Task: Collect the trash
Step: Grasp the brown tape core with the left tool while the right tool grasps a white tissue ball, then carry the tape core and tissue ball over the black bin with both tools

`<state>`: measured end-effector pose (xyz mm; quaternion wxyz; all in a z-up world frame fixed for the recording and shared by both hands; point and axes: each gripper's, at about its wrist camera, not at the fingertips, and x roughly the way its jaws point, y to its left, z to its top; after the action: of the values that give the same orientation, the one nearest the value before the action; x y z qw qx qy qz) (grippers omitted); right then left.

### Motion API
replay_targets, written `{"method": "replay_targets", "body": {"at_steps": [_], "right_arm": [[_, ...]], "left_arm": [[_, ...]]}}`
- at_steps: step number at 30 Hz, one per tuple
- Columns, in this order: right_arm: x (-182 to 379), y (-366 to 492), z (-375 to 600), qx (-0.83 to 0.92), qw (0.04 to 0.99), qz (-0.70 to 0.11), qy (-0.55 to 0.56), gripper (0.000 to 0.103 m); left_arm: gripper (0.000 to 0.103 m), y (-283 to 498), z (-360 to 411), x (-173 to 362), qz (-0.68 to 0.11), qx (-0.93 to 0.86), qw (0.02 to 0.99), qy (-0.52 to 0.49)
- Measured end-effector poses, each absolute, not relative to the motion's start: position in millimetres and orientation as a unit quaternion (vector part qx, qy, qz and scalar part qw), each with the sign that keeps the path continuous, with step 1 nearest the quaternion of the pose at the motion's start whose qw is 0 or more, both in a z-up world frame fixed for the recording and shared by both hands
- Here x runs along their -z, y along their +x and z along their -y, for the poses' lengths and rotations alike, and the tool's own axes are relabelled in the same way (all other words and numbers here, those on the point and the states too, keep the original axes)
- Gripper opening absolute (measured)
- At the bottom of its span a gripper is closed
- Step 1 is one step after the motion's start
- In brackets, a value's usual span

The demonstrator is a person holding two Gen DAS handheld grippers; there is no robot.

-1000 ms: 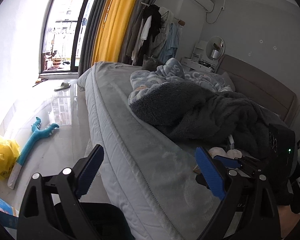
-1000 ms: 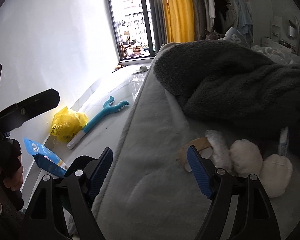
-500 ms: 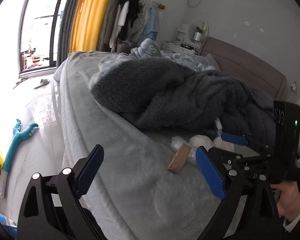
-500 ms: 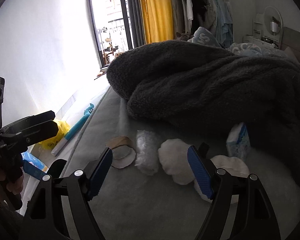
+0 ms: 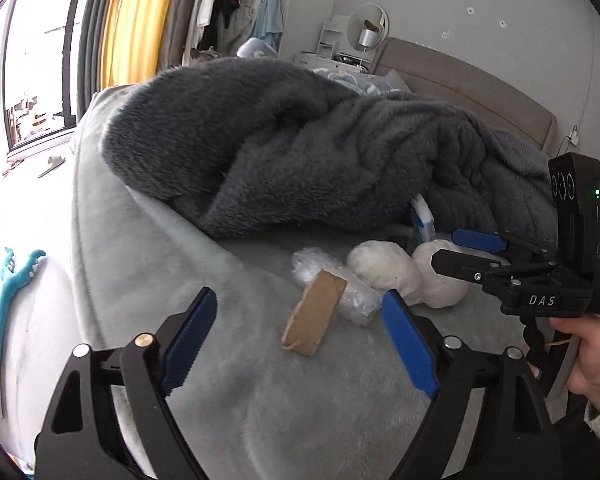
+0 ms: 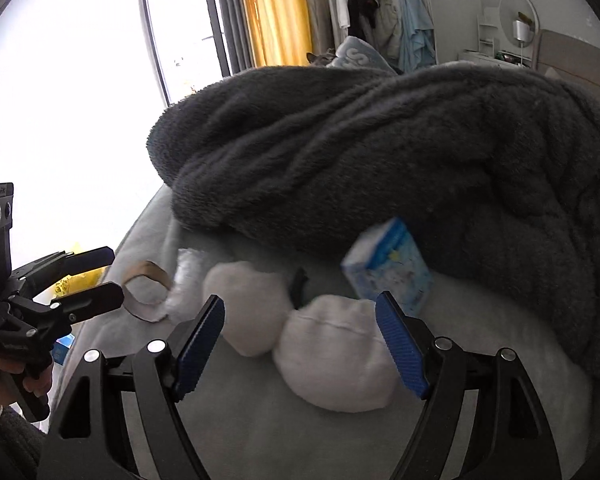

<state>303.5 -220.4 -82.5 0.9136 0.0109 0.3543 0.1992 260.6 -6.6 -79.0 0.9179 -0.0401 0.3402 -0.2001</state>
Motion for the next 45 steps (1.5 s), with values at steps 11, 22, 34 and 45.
{"method": "replay_targets", "body": {"at_steps": [11,22,34,45], "right_arm": [[104.8,316.3,239.3,-0.190,0.901,-0.390,0.010,0.080],[121.8,315.2,251.3,-0.201,0.885,-0.419,0.036,0.078],[109.7,295.0,241.3,-0.188,0.889,-0.417,0.015,0.043],[81.0,260.8,245.5,-0.187,0.901,-0.389,0.040,0.043]], "left_arm": [[0.065,281.4,23.0,93.9,-0.359,0.201,0.910,-0.054],[0.039,285.4,32.4,95.4,-0.365,0.195,0.909,-0.053],[0.025,273.4,22.6,88.5,-0.370,0.176,0.910,-0.063],[0.025,238.8,14.9,78.9,-0.366,0.168,0.913,-0.063]]}}
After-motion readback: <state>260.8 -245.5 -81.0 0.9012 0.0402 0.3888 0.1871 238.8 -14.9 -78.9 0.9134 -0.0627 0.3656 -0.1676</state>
